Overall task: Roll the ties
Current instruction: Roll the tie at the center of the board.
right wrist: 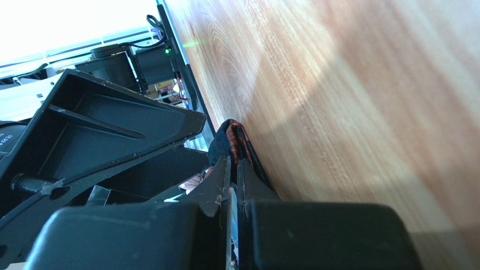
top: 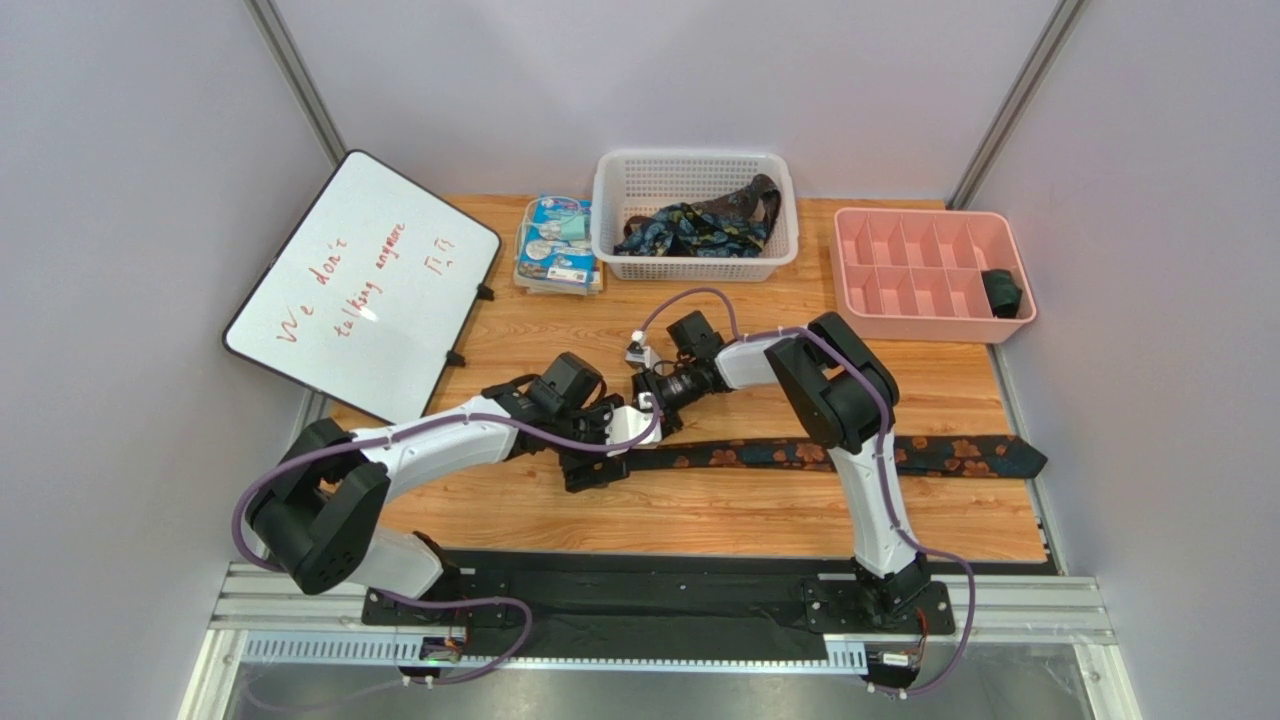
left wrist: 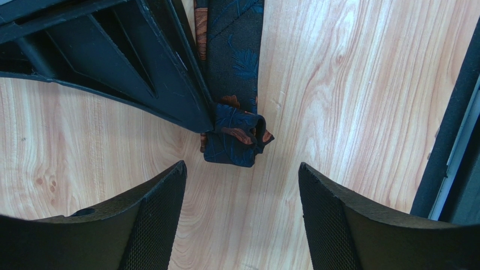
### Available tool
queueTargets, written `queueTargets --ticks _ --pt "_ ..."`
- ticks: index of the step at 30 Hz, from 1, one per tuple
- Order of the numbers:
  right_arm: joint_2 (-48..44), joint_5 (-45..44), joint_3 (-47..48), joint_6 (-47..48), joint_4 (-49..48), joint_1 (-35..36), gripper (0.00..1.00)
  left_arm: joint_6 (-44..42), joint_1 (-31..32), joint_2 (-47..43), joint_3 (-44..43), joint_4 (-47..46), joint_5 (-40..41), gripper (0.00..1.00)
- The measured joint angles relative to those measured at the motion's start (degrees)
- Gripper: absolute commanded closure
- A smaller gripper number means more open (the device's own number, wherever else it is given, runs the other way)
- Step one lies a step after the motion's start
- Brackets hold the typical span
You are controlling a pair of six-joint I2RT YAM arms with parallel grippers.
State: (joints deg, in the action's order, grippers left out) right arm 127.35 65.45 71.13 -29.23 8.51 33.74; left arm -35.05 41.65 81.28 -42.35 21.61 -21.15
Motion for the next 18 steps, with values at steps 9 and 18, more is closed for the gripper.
queueTargets --ticks 9,18 --pt "-0.94 0.02 -1.88 -0.9 -2.16 0.22 1.0 0.22 5.81 0.66 0.07 -0.61 5.46 0.25" --pt "-1.05 0.04 -2.29 -2.08 -3.74 1.16 1.0 1.55 7.15 5.4 -2.25 0.0 8.98 0.32"
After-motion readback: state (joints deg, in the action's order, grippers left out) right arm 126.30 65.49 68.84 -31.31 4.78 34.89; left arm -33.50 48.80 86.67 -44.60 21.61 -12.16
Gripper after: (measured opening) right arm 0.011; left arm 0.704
